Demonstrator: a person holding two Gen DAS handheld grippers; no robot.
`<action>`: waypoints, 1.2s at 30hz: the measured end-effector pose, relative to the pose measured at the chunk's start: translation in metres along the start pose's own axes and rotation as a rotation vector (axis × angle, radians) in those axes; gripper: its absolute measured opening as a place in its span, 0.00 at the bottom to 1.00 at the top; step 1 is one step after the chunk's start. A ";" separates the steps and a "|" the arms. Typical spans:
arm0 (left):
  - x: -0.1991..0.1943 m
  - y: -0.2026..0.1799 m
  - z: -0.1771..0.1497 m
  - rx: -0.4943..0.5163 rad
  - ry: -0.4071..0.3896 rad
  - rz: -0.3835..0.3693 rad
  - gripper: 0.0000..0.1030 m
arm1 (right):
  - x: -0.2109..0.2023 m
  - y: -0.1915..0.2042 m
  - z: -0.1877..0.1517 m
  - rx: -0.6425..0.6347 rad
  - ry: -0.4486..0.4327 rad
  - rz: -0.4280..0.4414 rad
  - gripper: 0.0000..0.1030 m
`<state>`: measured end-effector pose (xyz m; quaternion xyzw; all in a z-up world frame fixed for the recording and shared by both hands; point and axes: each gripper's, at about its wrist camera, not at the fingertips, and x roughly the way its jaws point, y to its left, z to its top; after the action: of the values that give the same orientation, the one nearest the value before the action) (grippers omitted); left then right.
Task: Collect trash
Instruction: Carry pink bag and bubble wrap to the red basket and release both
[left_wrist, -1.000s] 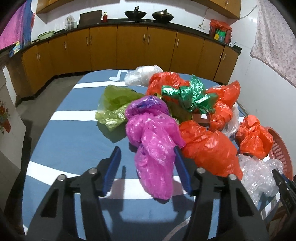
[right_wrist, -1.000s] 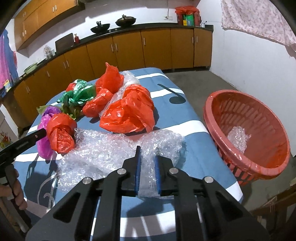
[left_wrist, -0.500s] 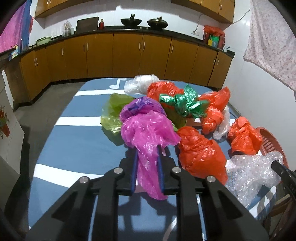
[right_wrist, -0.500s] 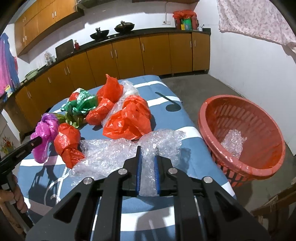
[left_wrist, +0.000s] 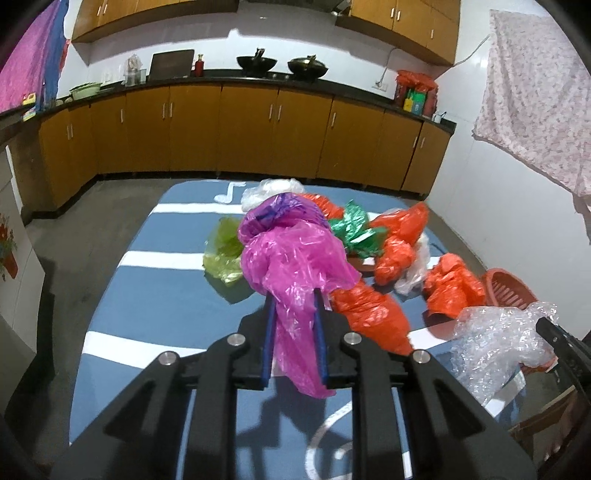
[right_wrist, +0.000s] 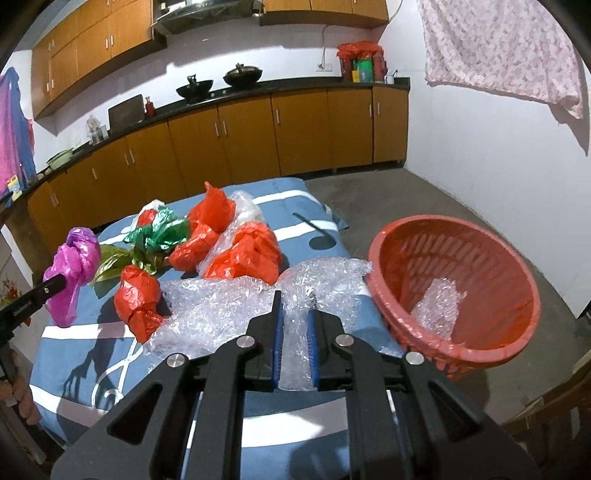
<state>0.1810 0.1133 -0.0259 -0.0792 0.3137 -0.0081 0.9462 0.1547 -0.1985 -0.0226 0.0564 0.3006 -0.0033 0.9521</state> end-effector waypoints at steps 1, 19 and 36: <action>-0.002 -0.002 0.001 0.002 -0.004 -0.007 0.19 | -0.002 -0.002 0.001 0.002 -0.007 -0.005 0.11; -0.017 -0.080 0.008 0.098 -0.020 -0.158 0.19 | -0.029 -0.067 0.017 0.125 -0.115 -0.197 0.11; 0.015 -0.204 -0.003 0.229 0.035 -0.367 0.19 | -0.026 -0.140 0.030 0.238 -0.188 -0.472 0.11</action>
<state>0.1985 -0.0892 -0.0053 -0.0269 0.3076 -0.2172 0.9260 0.1448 -0.3415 0.0022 0.0957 0.2130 -0.2656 0.9354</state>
